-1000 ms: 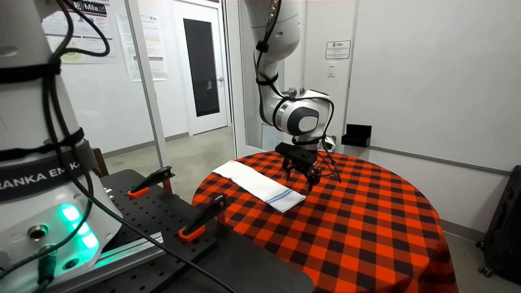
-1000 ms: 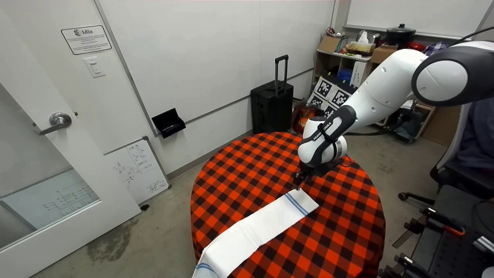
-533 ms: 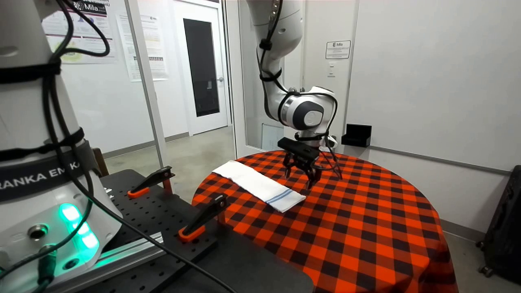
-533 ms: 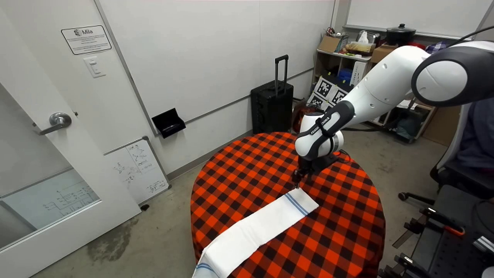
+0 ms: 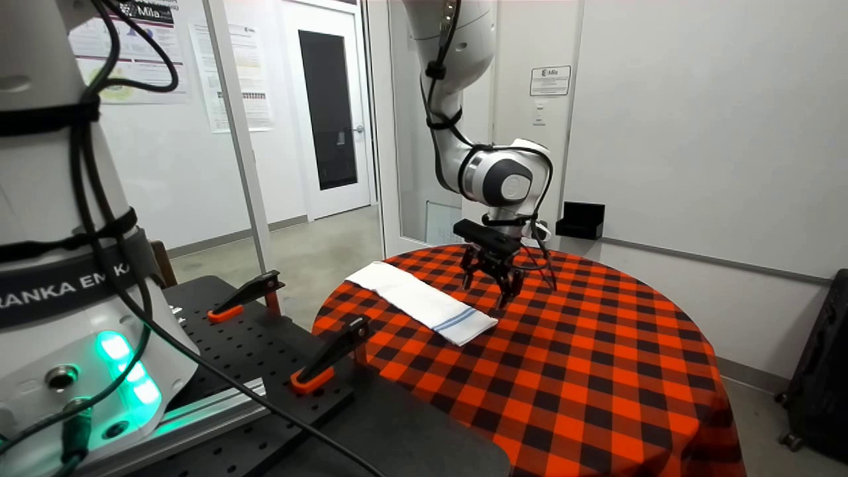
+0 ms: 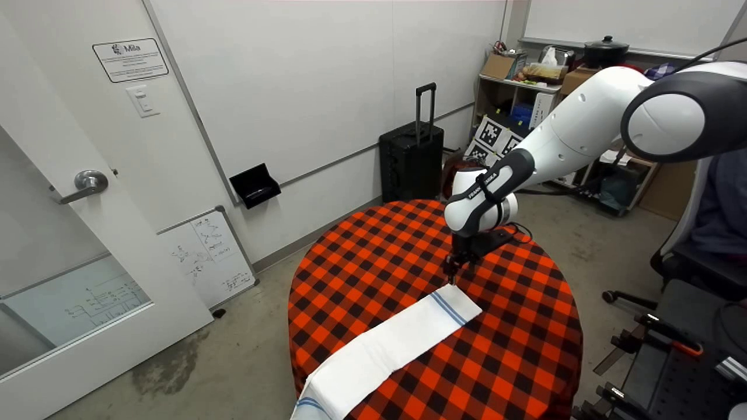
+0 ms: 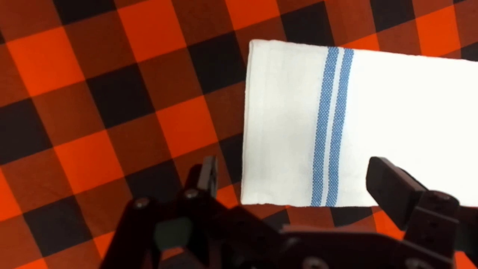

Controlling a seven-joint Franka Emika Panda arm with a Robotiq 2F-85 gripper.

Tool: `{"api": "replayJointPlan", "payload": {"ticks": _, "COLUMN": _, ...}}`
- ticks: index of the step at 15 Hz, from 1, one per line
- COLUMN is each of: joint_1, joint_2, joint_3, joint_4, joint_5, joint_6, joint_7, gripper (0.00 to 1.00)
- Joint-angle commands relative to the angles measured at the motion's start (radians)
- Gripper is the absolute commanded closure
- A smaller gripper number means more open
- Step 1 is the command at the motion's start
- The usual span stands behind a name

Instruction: Fold the dishcloth four times

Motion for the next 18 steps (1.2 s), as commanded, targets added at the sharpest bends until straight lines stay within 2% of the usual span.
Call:
{"api": "replayJointPlan", "payload": {"ticks": 1, "joint_1": 0.005, "joint_2": 0.003, "joint_3": -0.005, "joint_4": 0.006, "joint_5": 0.005, "joint_6": -0.003, "joint_7": -0.003, "gripper": 0.0}}
{"api": "replayJointPlan", "payload": {"ticks": 6, "joint_1": 0.014, "joint_2": -0.006, "joint_3": -0.008, "joint_4": -0.01, "joint_5": 0.014, "joint_6": 0.034, "joint_7": 0.023, "gripper": 0.0}}
{"api": "replayJointPlan", "payload": {"ticks": 12, "joint_1": -0.002, "joint_2": 0.047, "joint_3": 0.03, "joint_4": -0.018, "joint_5": 0.119, "joint_6": 0.138, "joint_7": 0.084, "gripper": 0.0}}
{"api": "replayJointPlan", "payload": {"ticks": 18, "joint_1": 0.017, "joint_2": 0.127, "joint_3": 0.011, "joint_4": -0.033, "joint_5": 0.096, "joint_6": 0.25, "joint_7": 0.105, "gripper": 0.0}}
